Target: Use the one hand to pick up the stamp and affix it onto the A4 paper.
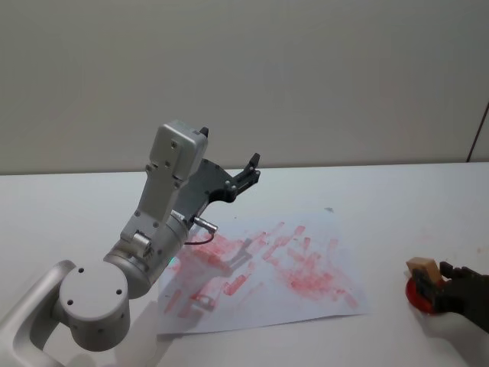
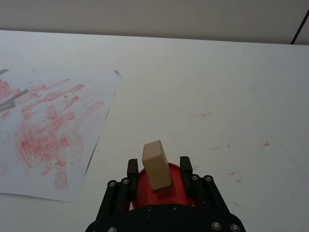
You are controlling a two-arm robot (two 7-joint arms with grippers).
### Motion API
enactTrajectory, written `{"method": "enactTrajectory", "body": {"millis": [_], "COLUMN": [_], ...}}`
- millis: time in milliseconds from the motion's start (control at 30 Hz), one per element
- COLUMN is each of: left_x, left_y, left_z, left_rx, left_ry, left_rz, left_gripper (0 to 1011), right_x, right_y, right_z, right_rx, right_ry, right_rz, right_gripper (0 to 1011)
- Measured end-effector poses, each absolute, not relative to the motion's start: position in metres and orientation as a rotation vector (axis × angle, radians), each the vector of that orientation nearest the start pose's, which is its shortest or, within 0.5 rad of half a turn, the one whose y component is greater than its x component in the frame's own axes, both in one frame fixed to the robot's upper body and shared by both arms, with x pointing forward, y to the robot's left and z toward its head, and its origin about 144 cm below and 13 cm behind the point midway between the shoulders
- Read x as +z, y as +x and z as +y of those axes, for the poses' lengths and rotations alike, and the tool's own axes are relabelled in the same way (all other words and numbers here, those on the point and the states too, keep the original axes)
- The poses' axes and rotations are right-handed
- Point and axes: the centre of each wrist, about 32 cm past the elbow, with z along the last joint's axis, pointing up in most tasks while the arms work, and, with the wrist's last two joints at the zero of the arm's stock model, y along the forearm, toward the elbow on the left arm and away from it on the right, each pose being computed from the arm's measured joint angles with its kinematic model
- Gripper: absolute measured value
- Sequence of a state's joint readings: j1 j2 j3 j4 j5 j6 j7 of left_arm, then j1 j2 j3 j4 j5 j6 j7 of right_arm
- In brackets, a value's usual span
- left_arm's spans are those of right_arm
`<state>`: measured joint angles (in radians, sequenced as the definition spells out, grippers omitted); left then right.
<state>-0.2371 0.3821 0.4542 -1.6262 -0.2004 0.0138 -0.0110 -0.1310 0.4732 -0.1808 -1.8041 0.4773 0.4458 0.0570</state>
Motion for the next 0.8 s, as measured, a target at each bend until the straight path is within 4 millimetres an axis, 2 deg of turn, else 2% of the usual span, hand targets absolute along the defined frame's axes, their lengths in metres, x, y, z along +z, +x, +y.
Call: {"method": "enactTrajectory", "body": {"millis": [67,100,133,200,233,267,533,633,800], "left_x": [1.2044,1.2044,1.2044,1.2044,1.2044,1.2044,1.2044,1.2044,1.2044], "left_y": [0.4920,0.4920,0.4920,0.4920,0.4920,0.4920,0.4920,0.4920,0.4920], "left_z": [0.1984,0.1984,0.1984,0.1984,0.1984,0.1984,0.1984,0.1984,0.1984], "left_rx": [1.124,1.124,1.124,1.124,1.124,1.124,1.124,1.124,1.124], "left_ry": [0.061,0.061,0.061,0.061,0.061,0.061,0.061,0.061,0.061], "left_rz": [-0.268,-0.268,-0.268,-0.268,-0.268,-0.268,-0.268,-0.268,-0.268], "left_gripper": [1001,1001,1001,1001,1001,1001,1001,1001,1001], "right_x": [1.1705,1.1704,1.1703,1.1701,1.1700,1.1700,1.1696,1.1695,1.1694], "right_y": [0.4146,0.4149,0.4149,0.4150,0.4152,0.4153,0.4160,0.4161,0.4162], "right_z": [-0.2782,-0.2781,-0.2780,-0.2779,-0.2778,-0.2777,-0.2775,-0.2774,-0.2773], "right_rx": [-1.217,-1.215,-1.215,-1.214,-1.213,-1.212,-1.210,-1.209,-1.208], "right_ry": [-0.342,-0.342,-0.343,-0.344,-0.344,-0.344,-0.346,-0.346,-0.347], "right_rz": [0.335,0.336,0.337,0.338,0.339,0.339,0.342,0.342,0.343], "right_gripper": [507,578,578,636,701,708,946,999,1001]}}
